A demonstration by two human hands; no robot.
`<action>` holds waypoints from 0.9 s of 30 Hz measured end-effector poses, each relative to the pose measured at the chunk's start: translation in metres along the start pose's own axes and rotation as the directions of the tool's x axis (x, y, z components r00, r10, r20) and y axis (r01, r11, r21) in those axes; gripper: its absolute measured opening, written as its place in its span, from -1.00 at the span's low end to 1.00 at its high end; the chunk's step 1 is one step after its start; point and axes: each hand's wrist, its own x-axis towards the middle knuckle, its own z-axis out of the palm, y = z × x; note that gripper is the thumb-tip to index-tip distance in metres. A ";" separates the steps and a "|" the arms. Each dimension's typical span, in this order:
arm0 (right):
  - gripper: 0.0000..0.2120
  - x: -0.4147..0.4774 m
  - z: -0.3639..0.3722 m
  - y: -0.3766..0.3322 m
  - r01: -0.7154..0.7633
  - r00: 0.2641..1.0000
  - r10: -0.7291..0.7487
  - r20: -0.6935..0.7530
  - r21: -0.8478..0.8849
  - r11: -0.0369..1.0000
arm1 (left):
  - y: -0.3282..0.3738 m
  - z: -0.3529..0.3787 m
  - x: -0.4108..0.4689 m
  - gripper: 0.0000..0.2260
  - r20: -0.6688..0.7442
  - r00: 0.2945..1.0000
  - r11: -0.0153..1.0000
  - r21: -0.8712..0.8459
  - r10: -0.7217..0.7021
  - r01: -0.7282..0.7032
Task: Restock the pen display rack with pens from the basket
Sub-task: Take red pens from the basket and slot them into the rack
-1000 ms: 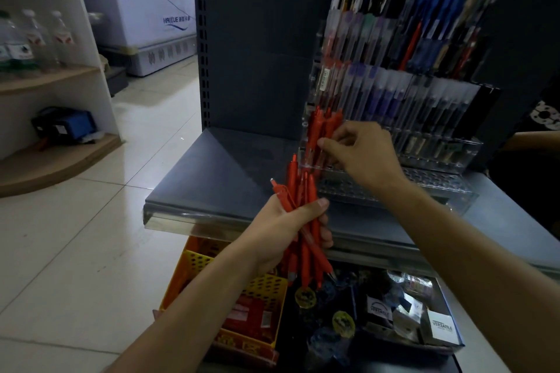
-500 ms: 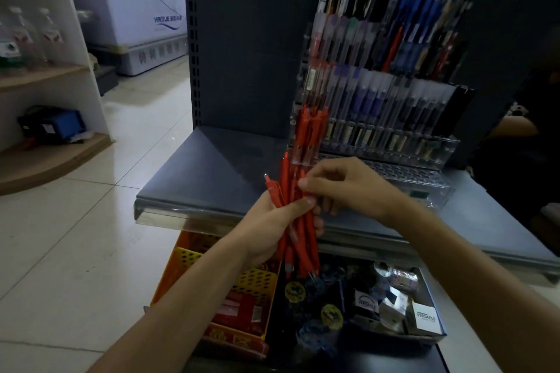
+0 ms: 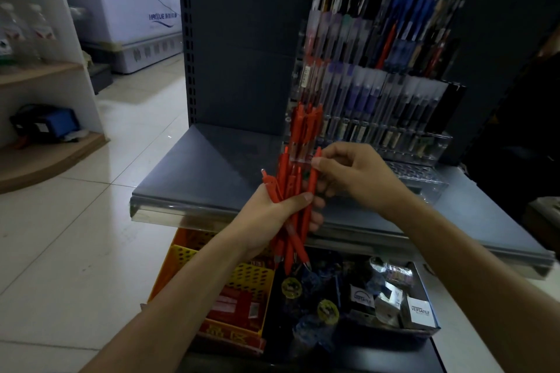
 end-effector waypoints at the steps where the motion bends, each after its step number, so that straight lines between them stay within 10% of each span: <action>1: -0.89 0.001 0.000 -0.001 0.003 1.000 -0.003 -0.023 0.029 1.000 | 0.000 -0.001 0.000 -0.81 -0.003 1.000 1.000 -0.005 -0.004 0.004; 7: -0.68 -0.001 0.002 0.005 0.165 0.968 -0.195 -0.160 -0.186 0.969 | -0.004 0.003 0.003 -0.86 -0.084 0.996 0.996 -0.089 -0.020 0.012; 17: -0.75 -0.007 -0.001 0.018 0.379 0.849 -0.529 0.007 -0.705 0.599 | -0.004 0.005 0.004 -0.78 -0.128 0.991 0.991 -0.133 -0.024 0.007; 27: -0.90 0.002 -0.017 0.034 0.203 0.824 -0.506 -0.254 -0.701 0.683 | 0.009 0.004 0.005 -0.78 -0.139 0.987 0.910 -0.413 -0.086 0.021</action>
